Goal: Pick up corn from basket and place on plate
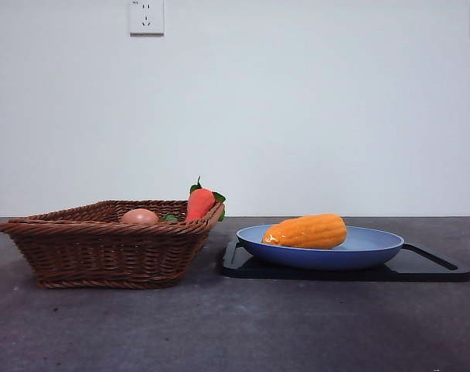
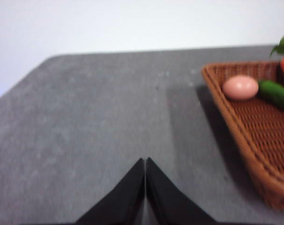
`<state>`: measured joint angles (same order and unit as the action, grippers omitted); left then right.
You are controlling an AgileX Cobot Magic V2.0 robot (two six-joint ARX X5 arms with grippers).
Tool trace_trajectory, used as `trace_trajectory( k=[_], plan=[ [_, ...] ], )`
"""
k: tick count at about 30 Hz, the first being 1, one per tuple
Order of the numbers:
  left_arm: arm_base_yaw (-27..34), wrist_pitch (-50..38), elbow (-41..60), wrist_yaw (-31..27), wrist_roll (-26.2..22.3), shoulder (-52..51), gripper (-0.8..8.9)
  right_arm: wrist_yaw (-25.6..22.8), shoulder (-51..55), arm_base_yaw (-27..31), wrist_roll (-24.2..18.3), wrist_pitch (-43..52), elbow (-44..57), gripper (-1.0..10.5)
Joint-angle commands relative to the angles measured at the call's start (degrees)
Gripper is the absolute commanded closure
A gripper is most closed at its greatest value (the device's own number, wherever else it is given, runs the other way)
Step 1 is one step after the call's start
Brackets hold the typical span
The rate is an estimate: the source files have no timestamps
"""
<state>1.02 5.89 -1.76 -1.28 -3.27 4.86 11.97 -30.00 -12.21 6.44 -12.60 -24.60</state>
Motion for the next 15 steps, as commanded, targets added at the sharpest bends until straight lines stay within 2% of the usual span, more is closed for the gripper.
trace_trajectory(
  k=[1, 15],
  plan=[
    [0.15, 5.01, 1.60, 0.11, 0.33, -3.06, 8.06, -0.07, -0.15, -0.04, 0.61, 0.63, -0.50, 9.4],
    [0.20, 4.85, 1.57, 0.15, 1.36, -4.70, 8.06, -0.07, -0.11, -0.04, 0.61, 1.05, -0.50, 9.4]
  ],
)
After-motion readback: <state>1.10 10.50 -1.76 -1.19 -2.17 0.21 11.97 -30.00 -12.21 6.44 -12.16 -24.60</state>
